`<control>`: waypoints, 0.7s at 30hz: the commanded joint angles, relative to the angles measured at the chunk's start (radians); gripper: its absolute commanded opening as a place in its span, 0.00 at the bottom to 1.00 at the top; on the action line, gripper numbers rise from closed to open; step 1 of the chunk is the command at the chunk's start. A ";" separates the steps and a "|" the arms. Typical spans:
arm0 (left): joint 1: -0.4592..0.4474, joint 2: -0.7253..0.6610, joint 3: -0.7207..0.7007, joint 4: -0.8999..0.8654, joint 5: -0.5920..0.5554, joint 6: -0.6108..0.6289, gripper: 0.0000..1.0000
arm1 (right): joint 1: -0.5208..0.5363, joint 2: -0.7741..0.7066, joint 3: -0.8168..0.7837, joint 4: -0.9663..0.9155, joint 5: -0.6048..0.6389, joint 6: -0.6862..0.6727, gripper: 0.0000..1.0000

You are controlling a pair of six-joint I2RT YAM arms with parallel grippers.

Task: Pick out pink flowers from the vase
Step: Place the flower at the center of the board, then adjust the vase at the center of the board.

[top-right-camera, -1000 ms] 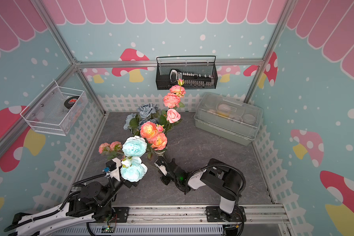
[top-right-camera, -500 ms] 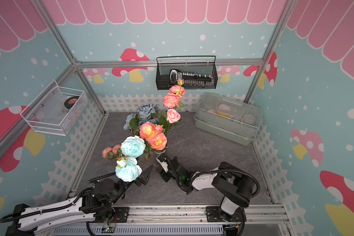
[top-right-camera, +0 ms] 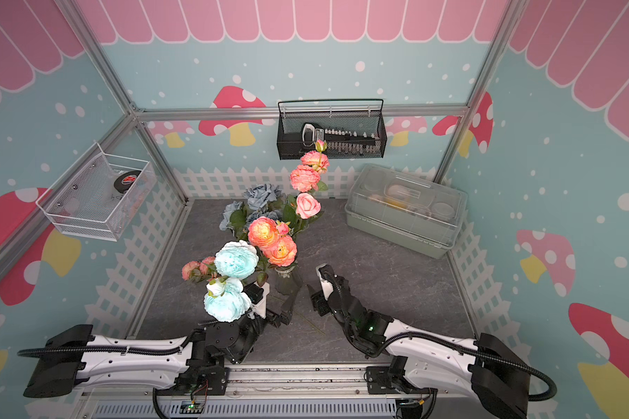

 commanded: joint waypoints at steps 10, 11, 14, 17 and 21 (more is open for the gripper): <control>-0.008 -0.483 -0.100 -0.478 -0.114 -0.245 0.92 | -0.035 0.133 -0.159 0.518 -0.263 -0.161 0.99; -0.009 -0.524 -0.106 -0.523 -0.120 -0.261 0.92 | -0.037 0.172 -0.142 0.535 -0.268 -0.176 0.99; -0.010 -0.635 -0.126 -0.616 -0.136 -0.289 0.91 | -0.041 0.325 -0.101 0.704 -0.310 -0.208 0.99; -0.014 -0.700 -0.135 -0.655 -0.132 -0.297 0.90 | -0.047 0.486 -0.050 0.854 -0.306 -0.239 0.99; -0.036 -0.701 -0.095 -0.712 -0.138 -0.282 0.89 | -0.067 0.646 -0.004 1.048 -0.357 -0.247 0.99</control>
